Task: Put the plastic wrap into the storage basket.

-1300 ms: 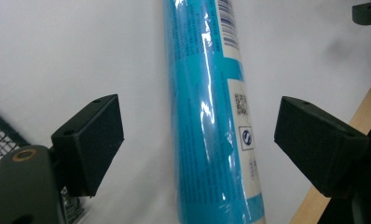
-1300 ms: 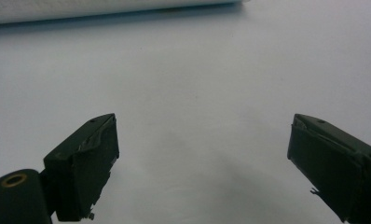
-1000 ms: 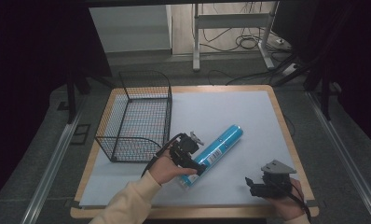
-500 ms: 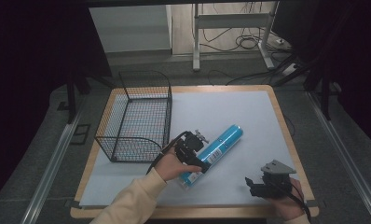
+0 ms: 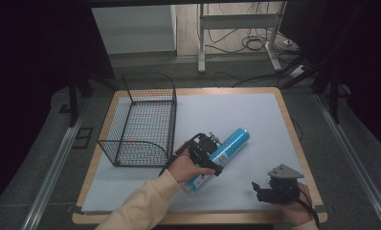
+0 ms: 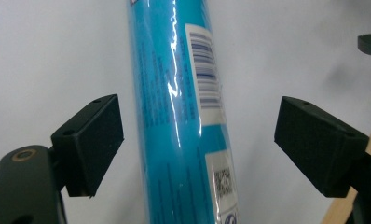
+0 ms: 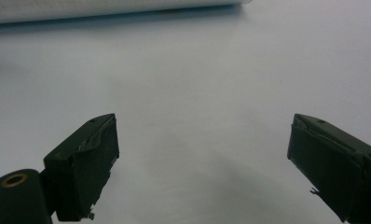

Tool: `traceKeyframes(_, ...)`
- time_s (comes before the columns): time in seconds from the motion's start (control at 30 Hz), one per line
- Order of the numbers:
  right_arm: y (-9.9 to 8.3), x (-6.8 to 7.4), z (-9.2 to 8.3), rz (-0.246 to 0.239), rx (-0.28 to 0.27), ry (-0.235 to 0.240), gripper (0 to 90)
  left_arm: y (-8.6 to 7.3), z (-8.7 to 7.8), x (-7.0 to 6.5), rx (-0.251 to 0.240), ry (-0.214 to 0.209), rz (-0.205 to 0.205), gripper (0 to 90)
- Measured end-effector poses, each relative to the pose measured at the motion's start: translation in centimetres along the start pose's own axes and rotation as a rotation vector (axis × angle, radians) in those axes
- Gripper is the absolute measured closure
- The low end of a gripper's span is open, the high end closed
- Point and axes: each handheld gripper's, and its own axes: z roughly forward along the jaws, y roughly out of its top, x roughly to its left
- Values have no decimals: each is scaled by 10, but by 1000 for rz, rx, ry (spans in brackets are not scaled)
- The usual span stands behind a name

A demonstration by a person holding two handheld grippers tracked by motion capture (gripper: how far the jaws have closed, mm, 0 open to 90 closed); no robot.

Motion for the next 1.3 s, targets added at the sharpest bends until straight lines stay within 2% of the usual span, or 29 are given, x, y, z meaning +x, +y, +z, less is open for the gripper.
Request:
traceKeyframes(0.37,0,0,0,-1,1,-1,93,13,19,6,45,-1,-14,149)
traceKeyframes(0.5,0,0,0,-1,2,-1,93,18,24,6,43,-4,-25,150)
traceKeyframes(0.87,0,0,1,-4,2,1,93,30,41,10,89,22,-38,149)
traceKeyframes(0.93,0,0,1,-6,-2,4,93,32,45,11,92,17,-50,150)
traceKeyframes(1.03,0,0,0,-9,-2,5,93,35,50,12,107,20,-52,151)
traceKeyframes(1.2,0,0,0,-5,-4,4,93,36,62,14,160,22,-52,160)
traceKeyframes(1.3,0,0,0,-4,-3,3,93,36,64,14,171,19,-55,168)
